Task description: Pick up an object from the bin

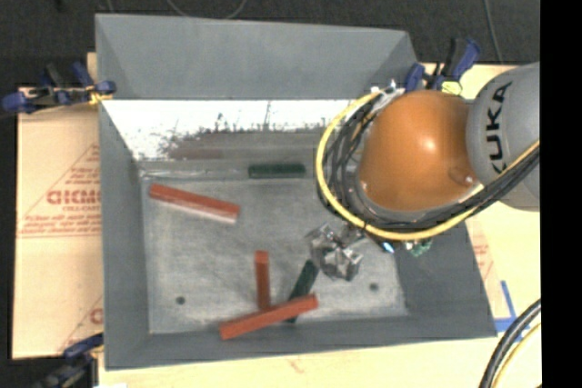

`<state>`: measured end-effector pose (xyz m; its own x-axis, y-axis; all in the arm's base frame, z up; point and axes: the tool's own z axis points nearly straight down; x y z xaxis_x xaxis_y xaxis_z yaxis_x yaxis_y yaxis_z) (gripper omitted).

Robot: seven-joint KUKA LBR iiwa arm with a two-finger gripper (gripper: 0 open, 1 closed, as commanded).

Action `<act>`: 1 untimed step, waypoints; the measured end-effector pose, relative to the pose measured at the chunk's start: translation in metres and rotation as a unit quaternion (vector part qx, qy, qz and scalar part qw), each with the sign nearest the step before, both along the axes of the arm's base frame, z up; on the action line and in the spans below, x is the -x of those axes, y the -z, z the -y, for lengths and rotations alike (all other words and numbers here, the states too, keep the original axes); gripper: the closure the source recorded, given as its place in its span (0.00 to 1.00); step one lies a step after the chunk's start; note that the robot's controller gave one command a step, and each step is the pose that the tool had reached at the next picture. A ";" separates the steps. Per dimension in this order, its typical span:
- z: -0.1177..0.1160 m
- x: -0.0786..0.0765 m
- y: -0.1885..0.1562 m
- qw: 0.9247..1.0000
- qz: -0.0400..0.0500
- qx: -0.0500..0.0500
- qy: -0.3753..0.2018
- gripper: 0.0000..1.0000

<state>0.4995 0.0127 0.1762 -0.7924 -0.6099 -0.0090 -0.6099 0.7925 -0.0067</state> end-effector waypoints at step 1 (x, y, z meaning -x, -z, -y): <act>-0.058 -0.038 0.091 1.000 -0.006 -0.002 0.003 1.00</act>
Offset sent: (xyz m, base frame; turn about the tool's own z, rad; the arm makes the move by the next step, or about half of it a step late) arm 0.0380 0.0551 -0.0875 0.0107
